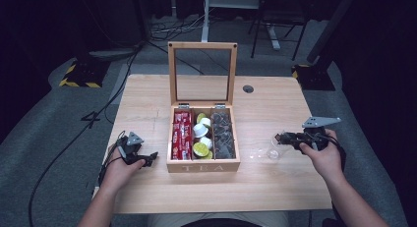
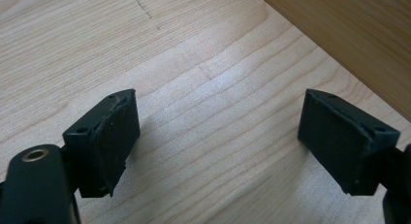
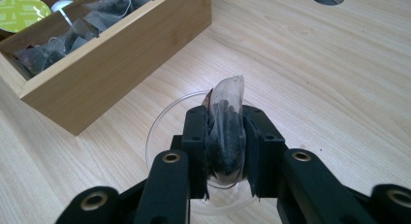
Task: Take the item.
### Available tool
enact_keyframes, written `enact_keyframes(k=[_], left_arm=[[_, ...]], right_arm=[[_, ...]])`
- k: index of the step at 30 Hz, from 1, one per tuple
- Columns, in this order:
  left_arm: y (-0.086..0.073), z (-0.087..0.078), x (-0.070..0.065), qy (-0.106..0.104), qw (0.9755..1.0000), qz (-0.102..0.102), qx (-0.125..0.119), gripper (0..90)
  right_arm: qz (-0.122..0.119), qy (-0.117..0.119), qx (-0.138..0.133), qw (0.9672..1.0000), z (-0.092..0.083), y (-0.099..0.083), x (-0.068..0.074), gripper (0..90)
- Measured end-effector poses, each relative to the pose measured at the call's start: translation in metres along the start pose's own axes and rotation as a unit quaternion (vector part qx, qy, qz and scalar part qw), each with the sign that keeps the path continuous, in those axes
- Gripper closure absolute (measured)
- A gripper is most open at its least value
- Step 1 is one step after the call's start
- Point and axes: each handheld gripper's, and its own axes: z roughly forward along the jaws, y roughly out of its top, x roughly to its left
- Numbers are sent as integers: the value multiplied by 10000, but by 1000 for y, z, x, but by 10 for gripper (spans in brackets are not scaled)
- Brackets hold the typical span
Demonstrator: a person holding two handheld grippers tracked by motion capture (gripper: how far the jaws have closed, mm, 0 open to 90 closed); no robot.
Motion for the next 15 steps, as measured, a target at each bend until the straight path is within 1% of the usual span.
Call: enact_keyframes(k=[3, 5, 7, 8, 11, 15], left_arm=[[0, 0, 0, 0, 10000, 0, -1, 156], [0, 0, 0, -1, 10000, -1, -1, 156], [0, 0, 0, 1, 10000, 1, -1, 156], [0, 0, 0, 0, 10000, 1, -1, 156], [0, 0, 0, 0, 10000, -1, -1, 156], [0, 0, 0, -1, 10000, -1, 0, 156]], right_arm=[[-15, 11, 53, 10000, 2, -2, 0, 729], [10, 24, 81, 10000, 3, -3, 1, 708], [49, 84, 116, 9999, 5, -3, 1, 611], [69, 125, 116, 9998, 5, -3, 1, 588], [38, 94, 115, 9999, 4, -1, 3, 560], [19, 99, 20, 9999, 2, 3, 5, 508]])
